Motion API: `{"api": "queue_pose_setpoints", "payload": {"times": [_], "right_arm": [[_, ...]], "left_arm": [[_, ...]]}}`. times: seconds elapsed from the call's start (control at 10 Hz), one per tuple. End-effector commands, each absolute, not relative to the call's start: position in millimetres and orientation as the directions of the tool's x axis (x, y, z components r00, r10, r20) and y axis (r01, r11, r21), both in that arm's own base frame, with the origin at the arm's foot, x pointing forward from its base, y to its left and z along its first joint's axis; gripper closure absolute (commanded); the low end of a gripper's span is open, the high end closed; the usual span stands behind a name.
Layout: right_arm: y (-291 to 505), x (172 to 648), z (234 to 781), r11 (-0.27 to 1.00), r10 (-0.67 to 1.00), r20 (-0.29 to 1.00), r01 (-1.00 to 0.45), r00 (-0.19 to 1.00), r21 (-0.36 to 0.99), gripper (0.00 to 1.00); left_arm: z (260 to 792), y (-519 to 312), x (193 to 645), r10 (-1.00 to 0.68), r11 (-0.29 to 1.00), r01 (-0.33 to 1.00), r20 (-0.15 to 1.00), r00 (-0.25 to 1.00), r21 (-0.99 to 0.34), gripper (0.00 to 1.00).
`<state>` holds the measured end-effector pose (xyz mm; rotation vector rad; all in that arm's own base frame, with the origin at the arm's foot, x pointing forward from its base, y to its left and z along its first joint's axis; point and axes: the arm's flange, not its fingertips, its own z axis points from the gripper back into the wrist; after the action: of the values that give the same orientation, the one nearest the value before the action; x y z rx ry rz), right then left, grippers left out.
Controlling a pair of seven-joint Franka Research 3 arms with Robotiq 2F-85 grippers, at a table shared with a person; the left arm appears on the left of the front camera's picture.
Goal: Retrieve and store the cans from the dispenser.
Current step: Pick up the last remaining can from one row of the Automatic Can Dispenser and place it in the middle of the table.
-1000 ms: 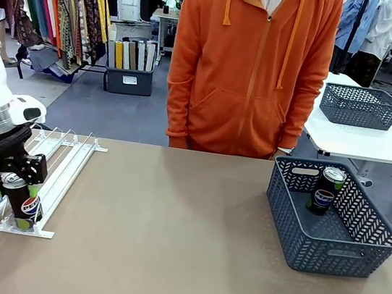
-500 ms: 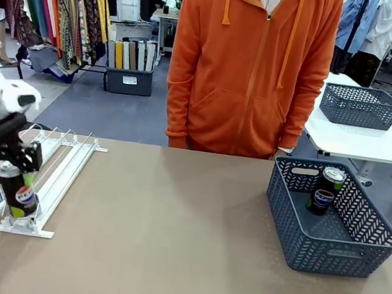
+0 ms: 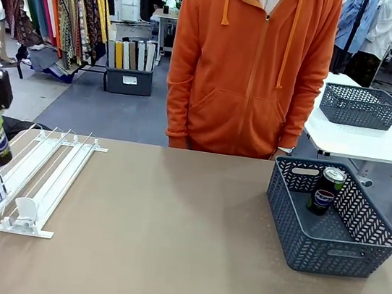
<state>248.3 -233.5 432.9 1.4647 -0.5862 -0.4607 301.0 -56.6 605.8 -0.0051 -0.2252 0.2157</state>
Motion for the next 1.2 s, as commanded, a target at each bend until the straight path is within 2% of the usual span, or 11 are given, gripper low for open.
{"api": "queue_pose_setpoints", "payload": {"times": [0.0,0.1,0.2,0.5,0.8,1.1], "right_arm": [[-235,250,437,0.052,-0.626,0.093,-0.078,0.774,0.996,0.0],[-235,250,437,0.052,-0.626,0.093,-0.078,0.774,0.996,0.0],[-235,250,437,0.052,-0.626,0.093,-0.078,0.774,0.996,0.0],[-235,250,437,0.052,-0.626,0.093,-0.078,0.774,0.996,0.0],[-235,250,437,0.052,-0.626,0.093,-0.078,0.774,0.996,0.0],[-235,250,437,0.052,-0.626,0.093,-0.078,0.774,0.996,0.0]], "left_arm": [[608,-60,300,0.257,0.966,-0.252,0.222,0.941,-0.05,1.0],[607,-59,298,0.253,0.967,-0.242,0.186,0.949,-0.081,1.0],[612,-57,297,0.223,0.975,-0.221,0.228,0.948,-0.035,1.0],[608,-58,297,0.227,0.974,-0.223,0.21,0.951,-0.044,1.0],[611,-136,363,0.082,0.993,-0.064,0.188,0.979,-0.097,1.0],[586,-277,423,-0.142,0.982,0.155,0.119,0.983,-0.112,1.0]]}}
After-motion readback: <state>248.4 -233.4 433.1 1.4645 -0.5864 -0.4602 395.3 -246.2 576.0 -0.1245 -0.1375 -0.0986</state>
